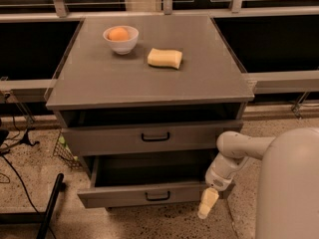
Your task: Open middle drawer
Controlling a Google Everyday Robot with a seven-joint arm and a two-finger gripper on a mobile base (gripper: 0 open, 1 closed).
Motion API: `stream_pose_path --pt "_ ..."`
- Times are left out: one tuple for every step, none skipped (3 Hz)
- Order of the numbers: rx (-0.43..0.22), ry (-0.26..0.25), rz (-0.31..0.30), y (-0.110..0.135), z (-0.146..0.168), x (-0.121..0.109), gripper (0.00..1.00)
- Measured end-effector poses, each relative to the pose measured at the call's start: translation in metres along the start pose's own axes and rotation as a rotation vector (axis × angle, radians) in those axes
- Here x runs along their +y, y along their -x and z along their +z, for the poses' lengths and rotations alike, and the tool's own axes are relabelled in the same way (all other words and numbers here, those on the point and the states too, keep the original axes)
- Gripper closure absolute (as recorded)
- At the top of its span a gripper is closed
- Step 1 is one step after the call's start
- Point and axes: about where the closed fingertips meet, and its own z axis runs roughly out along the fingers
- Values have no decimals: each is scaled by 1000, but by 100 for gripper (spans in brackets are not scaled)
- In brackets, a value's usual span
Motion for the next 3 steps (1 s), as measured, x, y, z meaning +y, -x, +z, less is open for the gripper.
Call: stream_pose_path --pt "22 102 6 -4 1 10 0" --pt "14 97 -2 -5 1 10 0" --pt "-15 77 -33 -5 0 14 0"
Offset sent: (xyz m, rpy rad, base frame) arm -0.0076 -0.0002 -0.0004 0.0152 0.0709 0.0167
